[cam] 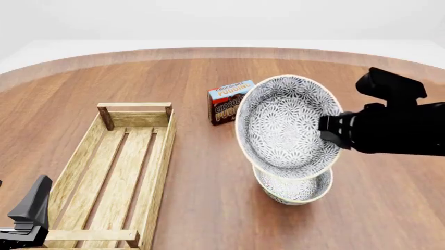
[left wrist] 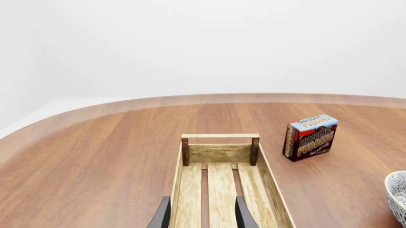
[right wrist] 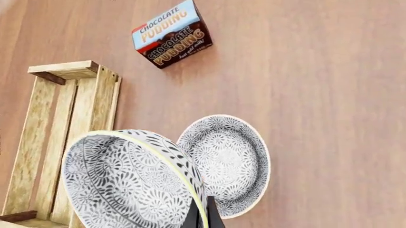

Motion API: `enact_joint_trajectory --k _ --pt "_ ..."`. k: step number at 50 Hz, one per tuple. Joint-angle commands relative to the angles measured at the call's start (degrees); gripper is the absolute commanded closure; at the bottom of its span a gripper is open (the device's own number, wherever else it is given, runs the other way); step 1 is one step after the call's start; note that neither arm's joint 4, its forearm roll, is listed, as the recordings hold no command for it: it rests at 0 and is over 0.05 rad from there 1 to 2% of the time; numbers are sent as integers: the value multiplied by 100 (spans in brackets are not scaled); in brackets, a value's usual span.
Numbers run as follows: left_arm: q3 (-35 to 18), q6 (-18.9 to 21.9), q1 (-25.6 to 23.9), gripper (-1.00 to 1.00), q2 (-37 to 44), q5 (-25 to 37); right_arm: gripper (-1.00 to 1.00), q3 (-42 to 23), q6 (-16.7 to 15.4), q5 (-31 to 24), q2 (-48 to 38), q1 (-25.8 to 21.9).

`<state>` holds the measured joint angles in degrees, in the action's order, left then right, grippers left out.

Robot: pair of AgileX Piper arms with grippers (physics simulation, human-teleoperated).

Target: Stack the left bowl on the right bowl and place them in the tray.

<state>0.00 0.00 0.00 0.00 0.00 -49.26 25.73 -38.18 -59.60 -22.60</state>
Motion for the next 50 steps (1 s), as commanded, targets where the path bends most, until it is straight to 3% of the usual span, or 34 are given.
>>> enact_joint_trajectory --k 1,5,10,22,50 --pt "0 0 0 -100 0 0 100 -38 274 81 -156 59" --pt "0 0 0 -100 0 0 100 127 571 198 -126 -96" --pt "0 0 0 -100 0 0 100 169 576 263 -168 -32" --pt "0 0 0 -100 0 0 100 428 960 372 8 -140" --pt "0 0 0 -100 0 0 100 792 986 461 199 415"
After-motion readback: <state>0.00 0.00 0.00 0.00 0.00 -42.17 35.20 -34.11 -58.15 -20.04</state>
